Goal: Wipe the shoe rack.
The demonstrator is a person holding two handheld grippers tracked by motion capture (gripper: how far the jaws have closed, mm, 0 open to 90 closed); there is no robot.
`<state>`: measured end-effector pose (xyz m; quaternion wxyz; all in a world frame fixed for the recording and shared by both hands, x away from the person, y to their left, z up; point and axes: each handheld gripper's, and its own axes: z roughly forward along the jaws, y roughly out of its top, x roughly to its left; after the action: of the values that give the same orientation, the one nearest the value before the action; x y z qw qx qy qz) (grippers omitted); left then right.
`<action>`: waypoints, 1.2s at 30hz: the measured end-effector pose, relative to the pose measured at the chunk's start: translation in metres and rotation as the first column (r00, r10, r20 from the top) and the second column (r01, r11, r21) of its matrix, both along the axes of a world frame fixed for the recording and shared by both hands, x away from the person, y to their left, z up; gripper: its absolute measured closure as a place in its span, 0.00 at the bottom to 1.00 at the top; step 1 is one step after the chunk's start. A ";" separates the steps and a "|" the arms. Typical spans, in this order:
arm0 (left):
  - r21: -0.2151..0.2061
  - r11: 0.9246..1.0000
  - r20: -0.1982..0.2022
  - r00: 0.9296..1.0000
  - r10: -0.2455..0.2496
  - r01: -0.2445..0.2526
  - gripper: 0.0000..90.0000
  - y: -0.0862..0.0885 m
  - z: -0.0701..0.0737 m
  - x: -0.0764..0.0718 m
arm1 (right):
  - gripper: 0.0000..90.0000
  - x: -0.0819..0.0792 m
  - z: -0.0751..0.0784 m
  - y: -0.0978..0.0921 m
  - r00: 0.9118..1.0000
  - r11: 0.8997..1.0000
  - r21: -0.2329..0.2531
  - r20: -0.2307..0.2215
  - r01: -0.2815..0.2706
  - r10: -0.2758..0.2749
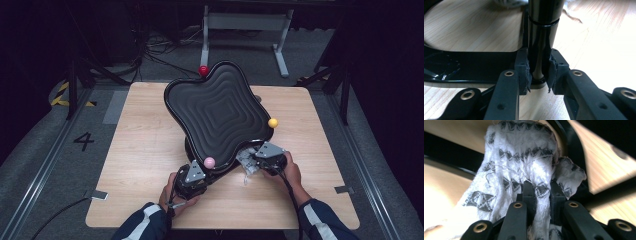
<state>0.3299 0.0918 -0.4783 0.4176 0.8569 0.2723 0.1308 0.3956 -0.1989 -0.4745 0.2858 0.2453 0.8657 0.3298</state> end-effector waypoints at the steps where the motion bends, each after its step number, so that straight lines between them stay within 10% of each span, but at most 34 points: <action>1: -0.001 1.000 -0.001 1.000 0.001 -0.001 0.81 0.000 0.000 0.000 | 0.88 -0.003 0.000 0.005 1.000 1.000 0.001 -0.001 -0.020 0.020; 18: -0.003 1.000 -0.005 1.000 0.005 -0.005 0.81 0.000 0.000 0.000 | 0.88 -0.048 -0.001 0.066 0.965 0.965 -0.009 -0.011 -0.261 0.261; 29: -0.005 1.000 -0.004 1.000 0.008 -0.008 0.81 0.000 0.000 0.000 | 0.88 -0.028 -0.001 0.040 0.985 0.985 -0.014 -0.019 -0.173 0.172; 36: -0.007 1.000 -0.006 1.000 0.012 -0.012 0.81 0.000 0.000 0.000 | 0.88 0.000 -0.001 0.004 1.000 0.999 -0.029 -0.005 -0.019 0.019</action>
<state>0.3302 0.0914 -0.4787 0.4191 0.8541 0.2793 0.1300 0.3955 -0.1949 -0.4759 0.2842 0.2335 0.8733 0.3194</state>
